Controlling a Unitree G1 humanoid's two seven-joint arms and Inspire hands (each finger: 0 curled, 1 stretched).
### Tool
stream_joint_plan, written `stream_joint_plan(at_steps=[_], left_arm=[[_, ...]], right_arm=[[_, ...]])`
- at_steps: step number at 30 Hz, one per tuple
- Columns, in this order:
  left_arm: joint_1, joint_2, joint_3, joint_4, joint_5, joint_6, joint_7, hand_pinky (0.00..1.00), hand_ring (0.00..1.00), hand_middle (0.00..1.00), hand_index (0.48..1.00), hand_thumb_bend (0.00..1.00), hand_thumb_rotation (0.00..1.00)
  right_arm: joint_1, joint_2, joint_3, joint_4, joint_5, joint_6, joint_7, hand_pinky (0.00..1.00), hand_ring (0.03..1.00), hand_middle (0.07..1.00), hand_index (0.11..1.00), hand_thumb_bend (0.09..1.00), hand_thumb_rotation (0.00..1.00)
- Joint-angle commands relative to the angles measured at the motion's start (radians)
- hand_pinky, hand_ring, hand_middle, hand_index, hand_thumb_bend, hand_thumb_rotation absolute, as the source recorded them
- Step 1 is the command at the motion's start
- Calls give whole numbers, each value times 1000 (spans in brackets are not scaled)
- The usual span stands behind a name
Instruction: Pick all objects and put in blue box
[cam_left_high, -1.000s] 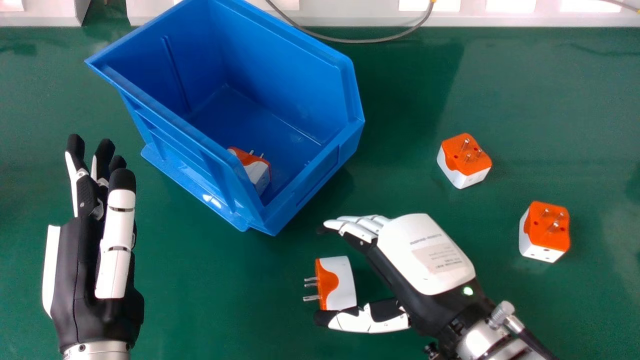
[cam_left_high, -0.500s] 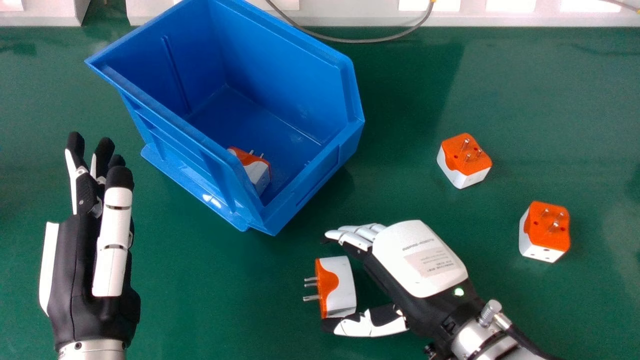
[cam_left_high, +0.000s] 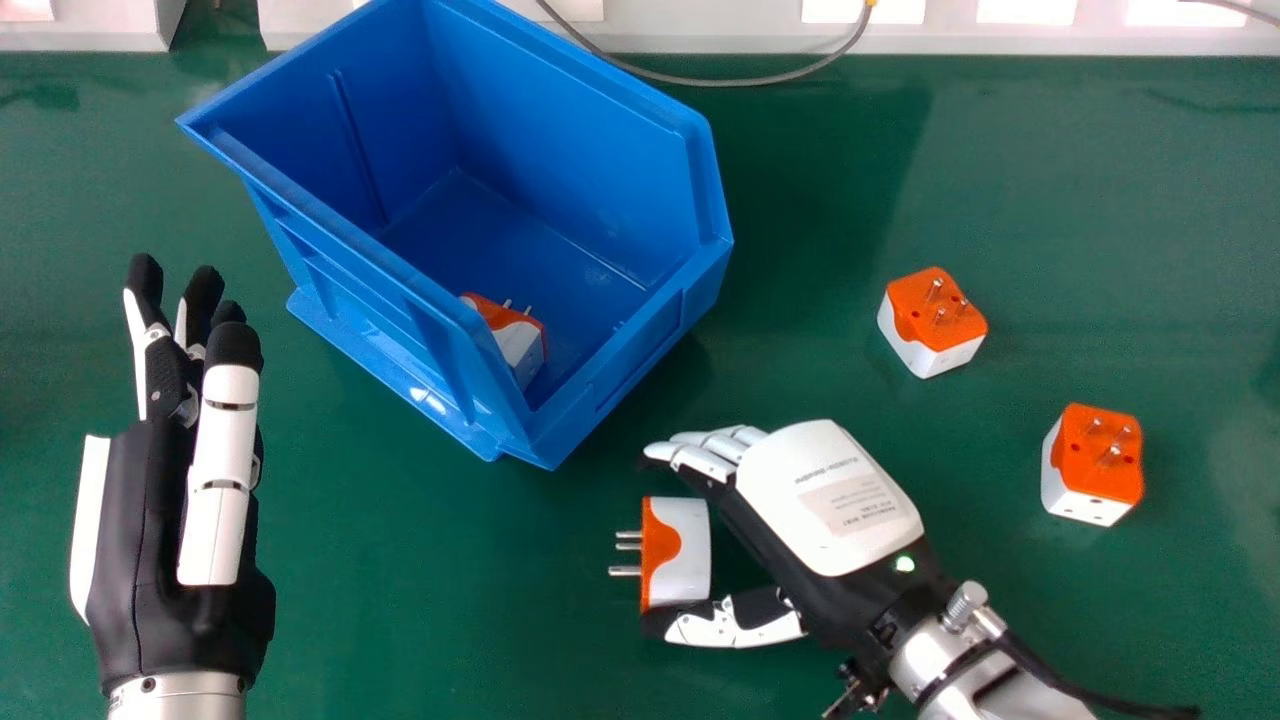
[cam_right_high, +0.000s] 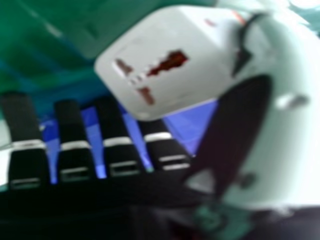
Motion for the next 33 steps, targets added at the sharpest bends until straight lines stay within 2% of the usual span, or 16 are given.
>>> stream_joint_plan(at_steps=[1, 3, 5, 7, 10, 11, 14, 15, 16, 18, 21, 25, 31, 33], left_arm=[[0, 6, 5, -28, -3, -2, 1, 1000, 1000, 1000, 1000, 474, 767], [1, 7, 5, -30, -7, 1, -1, 1000, 1000, 1000, 1000, 479, 767], [0, 7, 6, -30, -4, 0, 1, 1000, 1000, 1000, 1000, 478, 774], [-1, 6, 7, -30, -1, -2, 2, 1000, 1000, 1000, 1000, 477, 779], [-1, 6, 7, -32, -3, -1, 1, 1000, 1000, 1000, 1000, 481, 783], [-1, 5, 6, -34, -7, -1, 0, 1000, 1000, 1000, 1000, 482, 781], [-1, 5, 6, -35, -9, -1, -1, 1000, 1000, 1000, 1000, 471, 771], [-1, 5, 6, -36, -8, -2, 0, 1000, 1000, 1000, 1000, 473, 769], [-2, 6, 5, -36, -6, -1, 1, 1000, 1000, 1000, 1000, 473, 768], [-4, 8, 5, -34, -3, 0, 1, 1000, 1000, 1000, 1000, 459, 765], [-7, 8, 4, -31, 0, -1, 1, 1000, 1000, 1000, 1000, 453, 763], [-8, 6, 0, -30, 13, -1, 6, 1000, 1000, 1000, 1000, 441, 759], [-12, 1, -4, -32, 11, 1, 4, 1000, 1000, 1000, 1000, 451, 759], [-14, 0, -5, -31, 15, 0, 6, 1000, 1000, 1000, 1000, 451, 759]], right_arm=[[-14, -5, 4, 28, 0, 4, -15, 607, 723, 753, 744, 521, 172], [-26, -6, 11, 48, -1, 0, -29, 598, 711, 741, 734, 591, 52], [-44, -4, 21, 80, -10, -5, -56, 581, 686, 719, 718, 634, 13], [-63, -2, 31, 112, -17, -2, -66, 531, 601, 656, 677, 650, 3], [-73, 8, 22, 123, 29, 14, -14, 405, 440, 499, 535, 537, 0], [-72, 11, 15, 119, 49, 20, 13, 337, 420, 479, 519, 525, 0], [-73, 2, 11, 95, 93, 28, 102, 226, 277, 436, 512, 510, 6], [-73, 0, 11, 89, 100, 32, 118, 203, 253, 389, 498, 499, 62], [-72, 0, 9, 80, 109, 38, 139, 190, 239, 349, 486, 491, 109], [-65, 0, 6, 69, 117, 41, 148, 188, 239, 326, 477, 485, 143], [-49, 5, 0, 48, 132, 53, 157, 176, 222, 296, 472, 484, 150], [-18, 7, -17, -19, 161, 71, 185, 175, 218, 289, 472, 484, 148], [42, -3, -57, -173, 173, 90, 188, 139, 180, 250, 471, 483, 147], [61, -12, -74, -228, 180, 84, 182, 124, 167, 235, 470, 484, 145]])
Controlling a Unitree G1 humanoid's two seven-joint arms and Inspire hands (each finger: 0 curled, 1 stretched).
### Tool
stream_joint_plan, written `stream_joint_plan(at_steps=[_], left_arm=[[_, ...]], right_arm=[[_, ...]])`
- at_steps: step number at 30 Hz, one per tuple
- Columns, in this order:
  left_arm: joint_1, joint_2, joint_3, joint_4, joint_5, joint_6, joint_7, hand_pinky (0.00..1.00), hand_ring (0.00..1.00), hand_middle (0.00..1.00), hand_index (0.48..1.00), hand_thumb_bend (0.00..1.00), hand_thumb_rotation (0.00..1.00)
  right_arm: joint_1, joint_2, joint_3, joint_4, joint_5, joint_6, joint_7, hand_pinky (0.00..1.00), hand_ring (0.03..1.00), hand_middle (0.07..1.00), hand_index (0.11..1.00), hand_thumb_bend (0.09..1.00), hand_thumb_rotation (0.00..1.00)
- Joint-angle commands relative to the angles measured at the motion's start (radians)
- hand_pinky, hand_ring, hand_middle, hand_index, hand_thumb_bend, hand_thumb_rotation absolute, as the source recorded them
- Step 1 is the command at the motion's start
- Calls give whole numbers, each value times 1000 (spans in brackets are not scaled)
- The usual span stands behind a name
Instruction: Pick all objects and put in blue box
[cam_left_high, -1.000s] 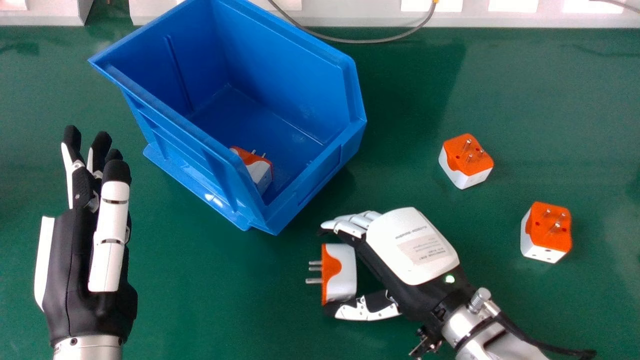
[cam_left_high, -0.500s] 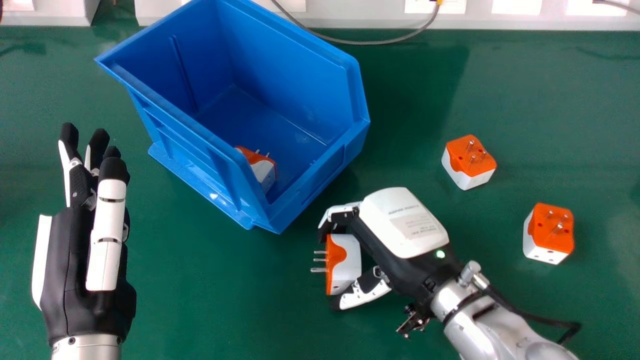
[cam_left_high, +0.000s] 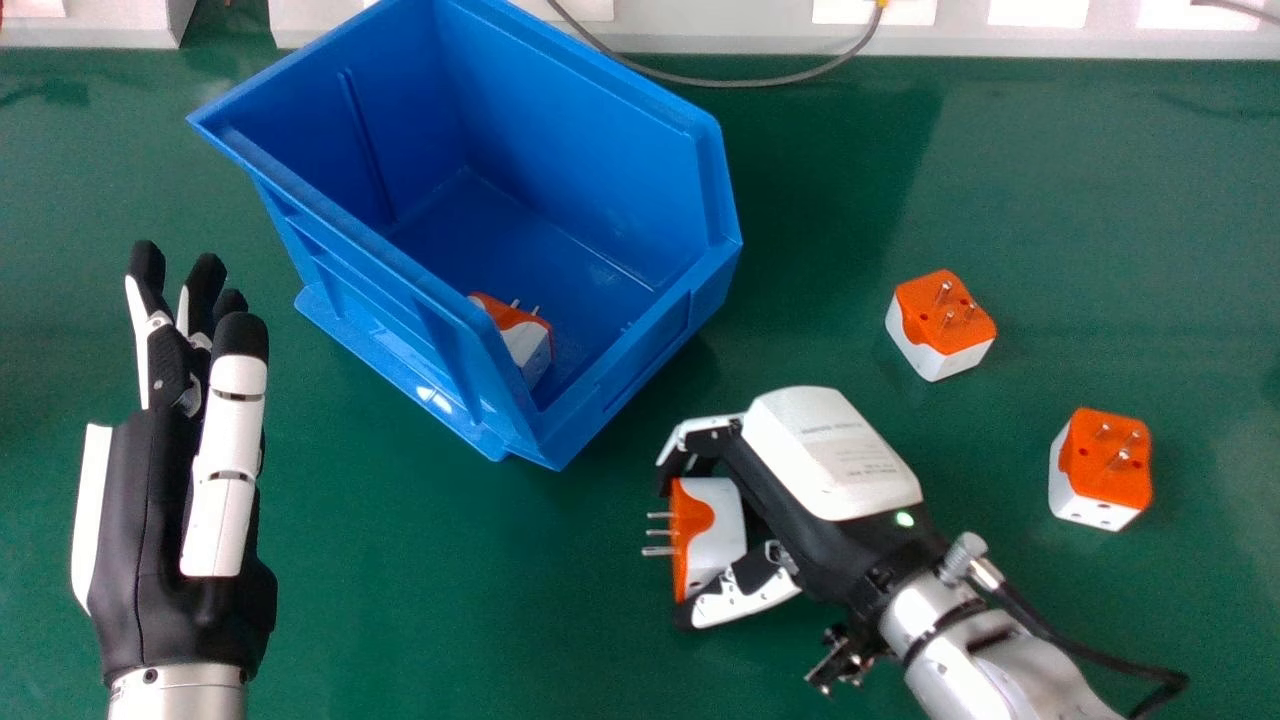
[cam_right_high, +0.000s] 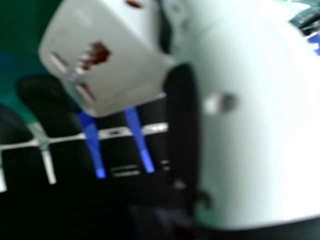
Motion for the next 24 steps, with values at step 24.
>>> stream_joint_plan(at_steps=[24], left_arm=[[5, -10, -6, -2, 16, -32, 19, 1000, 1000, 1000, 1000, 423, 764]], right_arm=[[-393, 28, -169, -142, 5, -133, -31, 81, 123, 194, 470, 481, 157]])
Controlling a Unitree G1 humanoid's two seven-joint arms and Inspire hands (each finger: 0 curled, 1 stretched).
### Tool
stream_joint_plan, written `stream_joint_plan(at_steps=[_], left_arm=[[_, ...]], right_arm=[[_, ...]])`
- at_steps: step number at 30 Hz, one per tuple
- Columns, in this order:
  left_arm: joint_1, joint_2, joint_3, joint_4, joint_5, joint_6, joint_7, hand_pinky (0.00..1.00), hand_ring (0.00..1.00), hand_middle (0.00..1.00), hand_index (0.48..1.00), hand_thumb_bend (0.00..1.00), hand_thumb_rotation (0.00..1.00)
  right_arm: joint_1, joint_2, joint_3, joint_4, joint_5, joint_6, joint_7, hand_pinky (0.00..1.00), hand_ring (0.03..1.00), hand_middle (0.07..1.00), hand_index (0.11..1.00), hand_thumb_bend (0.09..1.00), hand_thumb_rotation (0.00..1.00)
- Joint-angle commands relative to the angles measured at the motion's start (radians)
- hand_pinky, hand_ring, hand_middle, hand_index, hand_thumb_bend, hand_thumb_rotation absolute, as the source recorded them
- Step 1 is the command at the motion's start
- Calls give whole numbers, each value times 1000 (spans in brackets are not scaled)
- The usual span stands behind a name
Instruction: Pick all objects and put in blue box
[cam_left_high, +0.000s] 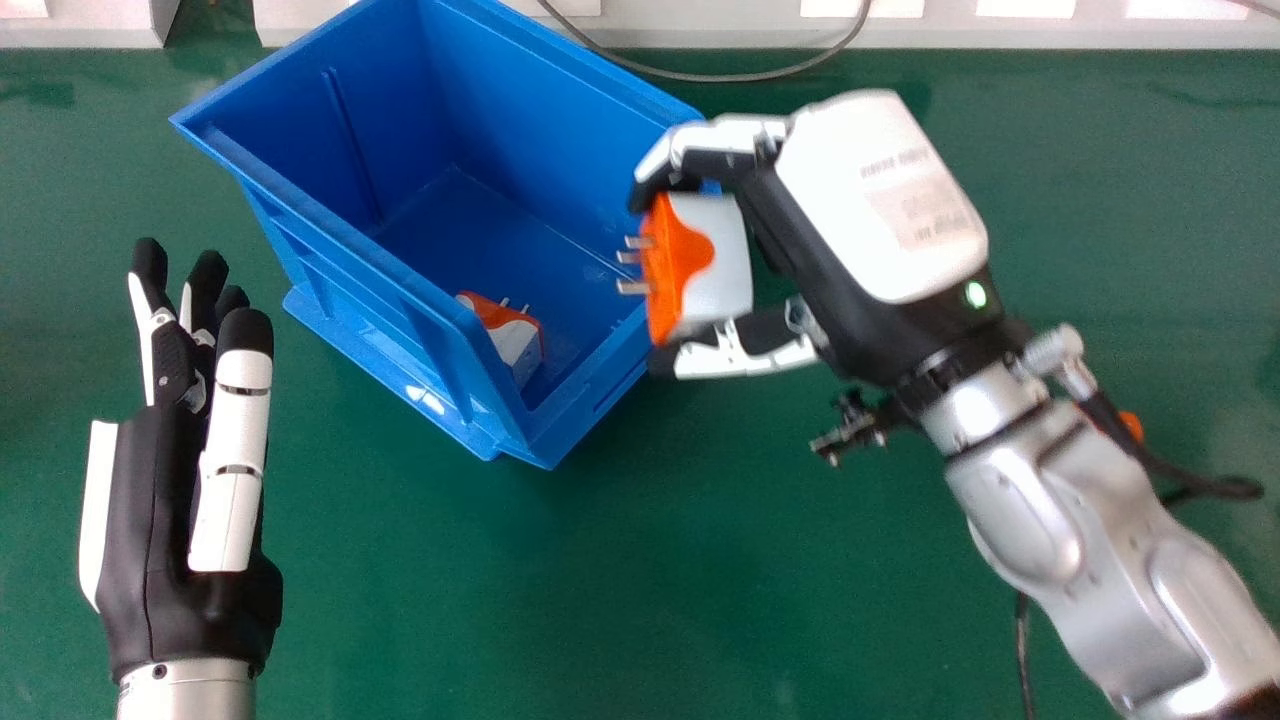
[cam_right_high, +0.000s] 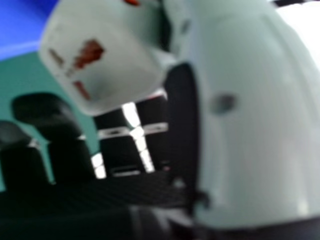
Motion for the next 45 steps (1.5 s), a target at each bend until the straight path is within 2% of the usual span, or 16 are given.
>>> stream_joint_plan(at_steps=[1, 4, 9, 14, 16, 17, 20, 23, 24, 27, 31, 33, 35, 39, 41, 45], left_arm=[[8, -1, 4, -8, -6, -22, -4, 1000, 1000, 1000, 1000, 423, 761], [17, -1, 4, -11, -21, -24, -14, 1000, 1000, 1000, 1000, 445, 756], [30, 1, 4, -21, -19, -20, -14, 1000, 1000, 1000, 1000, 471, 751], [42, 0, 4, -30, -17, -19, -16, 1000, 1000, 1000, 1000, 485, 749], [46, -1, 5, -31, -16, -21, -15, 1000, 1000, 1000, 1000, 492, 761], [47, -2, 5, -31, -13, -23, -13, 1000, 1000, 1000, 1000, 493, 762], [56, -4, 4, -37, -3, -26, -8, 1000, 1000, 1000, 1000, 491, 768], [65, -10, 5, -42, -4, -28, -4, 1000, 1000, 1000, 1000, 514, 777], [69, -12, 5, -46, -9, -27, -5, 1000, 1000, 1000, 1000, 517, 780], [84, -12, 6, -57, -4, -26, 1, 1000, 1000, 1000, 1000, 514, 796], [96, -17, 6, -62, -13, -28, 1, 1000, 1000, 1000, 1000, 501, 816], [100, -22, 3, -65, -15, -27, 4, 1000, 1000, 1000, 1000, 489, 818], [102, -25, 0, -65, -10, -29, 4, 1000, 1000, 1000, 1000, 482, 818], [102, -35, -3, -62, 1, -33, 7, 1000, 1000, 1000, 1000, 483, 814], [104, -36, -6, -63, 8, -34, 8, 1000, 1000, 1000, 1000, 487, 822], [109, -47, -13, -71, 17, -35, 17, 1000, 1000, 1000, 1000, 479, 824]], right_arm=[[-95, 24, 3, 17, -13, -17, -28, 82, 123, 195, 470, 482, 154], [-173, 54, 18, 31, -16, 20, 27, 88, 134, 219, 471, 484, 145], [-332, 117, 55, 182, -20, 15, 27, 115, 163, 247, 472, 490, 133], [-456, 150, 95, 359, -23, -12, 18, 213, 281, 376, 483, 491, 129], [-506, 169, 114, 451, -31, -17, 1, 239, 311, 408, 485, 492, 127], [-528, 177, 123, 491, -35, -15, -5, 229, 297, 402, 486, 493, 125], [-601, 214, 139, 625, -32, 4, 0, 272, 357, 456, 487, 494, 126], [-670, 249, 152, 747, -28, 38, 11, 319, 420, 513, 489, 491, 132], [-688, 258, 156, 779, -28, 45, 8, 323, 425, 517, 489, 490, 134], [-735, 280, 168, 864, -30, 54, -13, 308, 424, 518, 490, 490, 133], [-784, 299, 204, 959, -50, 72, -37, 311, 451, 566, 490, 497, 118], [-799, 309, 225, 996, -57, 82, -47, 316, 471, 597, 491, 491, 38], [-806, 315, 240, 1018, -58, 80, -61, 333, 495, 625, 492, 480, 9], [-811, 327, 261, 1046, -62, 81, -79, 339, 503, 613, 493, 477, 0], [-809, 331, 266, 1049, -61, 83, -87, 308, 463, 568, 527, 483, 0], [-798, 338, 280, 1048, -64, 90, -96, 299, 453, 563, 529, 486, 0]])
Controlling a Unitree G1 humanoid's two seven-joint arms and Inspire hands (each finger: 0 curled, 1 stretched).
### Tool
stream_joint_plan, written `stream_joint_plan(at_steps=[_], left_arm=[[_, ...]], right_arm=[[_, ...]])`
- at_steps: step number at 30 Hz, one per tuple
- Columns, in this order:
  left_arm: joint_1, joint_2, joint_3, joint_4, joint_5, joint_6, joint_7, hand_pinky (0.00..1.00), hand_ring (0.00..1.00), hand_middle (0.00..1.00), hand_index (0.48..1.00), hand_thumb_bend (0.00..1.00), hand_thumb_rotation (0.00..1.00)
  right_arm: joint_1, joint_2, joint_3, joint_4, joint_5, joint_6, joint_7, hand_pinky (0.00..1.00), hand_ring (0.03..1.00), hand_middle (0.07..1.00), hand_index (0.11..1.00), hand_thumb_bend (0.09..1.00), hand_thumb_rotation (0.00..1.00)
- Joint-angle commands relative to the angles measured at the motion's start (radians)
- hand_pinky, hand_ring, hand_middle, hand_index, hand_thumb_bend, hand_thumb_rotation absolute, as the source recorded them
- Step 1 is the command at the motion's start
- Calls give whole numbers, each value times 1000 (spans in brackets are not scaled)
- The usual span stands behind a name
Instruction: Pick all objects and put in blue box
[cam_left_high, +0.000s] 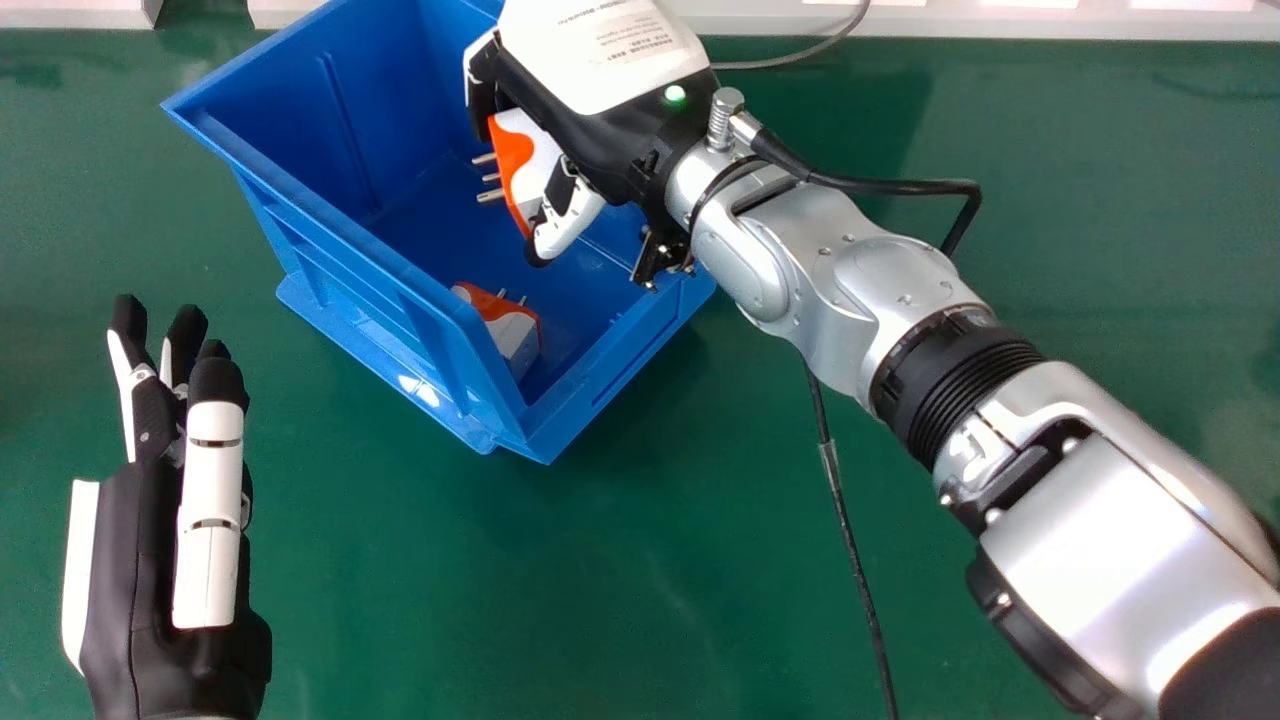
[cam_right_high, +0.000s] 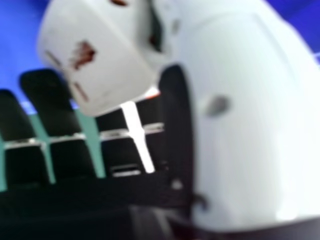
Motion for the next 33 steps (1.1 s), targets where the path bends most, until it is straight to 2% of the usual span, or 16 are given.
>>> stream_joint_plan(at_steps=[1, 4, 7, 9, 11, 15, 16, 19, 21, 22, 24, 26, 30, 33], left_arm=[[8, -8, -5, -29, 14, -28, 10, 1000, 1000, 1000, 1000, 472, 823], [7, -15, -10, -25, 18, -35, 14, 1000, 1000, 1000, 1000, 456, 822], [9, -20, -16, -24, 32, -42, 21, 1000, 1000, 999, 1000, 451, 825], [8, -23, -18, -23, 39, -44, 24, 1000, 1000, 998, 1000, 447, 822], [5, -27, -21, -24, 41, -42, 25, 1000, 1000, 998, 1000, 440, 815], [-3, -24, -22, -13, 48, -52, 29, 1000, 1000, 998, 1000, 438, 802], [-6, -23, -22, -8, 48, -55, 29, 1000, 1000, 997, 1000, 441, 796], [-10, -25, -26, -5, 53, -58, 35, 1000, 1000, 994, 1000, 444, 788], [-11, -26, -30, -4, 56, -58, 38, 1000, 1000, 994, 1000, 444, 788], [-13, -26, -31, -3, 57, -58, 39, 1000, 1000, 994, 1000, 447, 787], [-17, -26, -32, -2, 55, -55, 41, 1000, 1000, 993, 1000, 460, 784], [-20, -27, -32, -2, 53, -52, 42, 1000, 1000, 993, 1000, 467, 781], [-23, -24, -32, 1, 60, -55, 43, 1000, 1000, 992, 1000, 457, 794], [-29, -23, -31, 4, 56, -53, 41, 1000, 1000, 989, 1000, 458, 793]], right_arm=[[-41, 11, 8, -14, 2, -2, -30, 301, 455, 572, 523, 486, 0], [-35, 15, 17, -14, 3, 0, -24, 294, 443, 557, 525, 488, 0], [-28, 17, 20, -10, 14, -13, -16, 292, 425, 523, 530, 491, 0], [-23, 17, 25, -7, 11, -18, -23, 294, 428, 534, 515, 492, 0], [-19, 16, 23, -6, 16, -25, -21, 304, 448, 560, 495, 490, 0], [-22, 29, 16, 9, 28, 11, 16, 306, 449, 559, 503, 490, 0], [-24, 27, 33, 10, 9, 29, 6, 333, 432, 542, 512, 498, 0], [-19, 21, 62, 9, -24, 52, -29, 389, 477, 485, 514, 517, 7], [-17, 16, 72, 8, -29, 57, -32, 443, 543, 588, 501, 512, 105], [-17, 13, 76, 6, -28, 58, -23, 498, 609, 662, 606, 559, 182], [-14, 6, 81, 2, -28, 57, -20, 572, 691, 749, 721, 569, 259], [-12, -1, 88, -4, -28, 56, -19, 607, 722, 781, 757, 574, 290], [-9, -11, 92, -16, -24, 56, -3, 642, 746, 795, 778, 573, 312], [-4, -14, 91, -22, -18, 60, -4, 655, 762, 808, 786, 580, 319]])
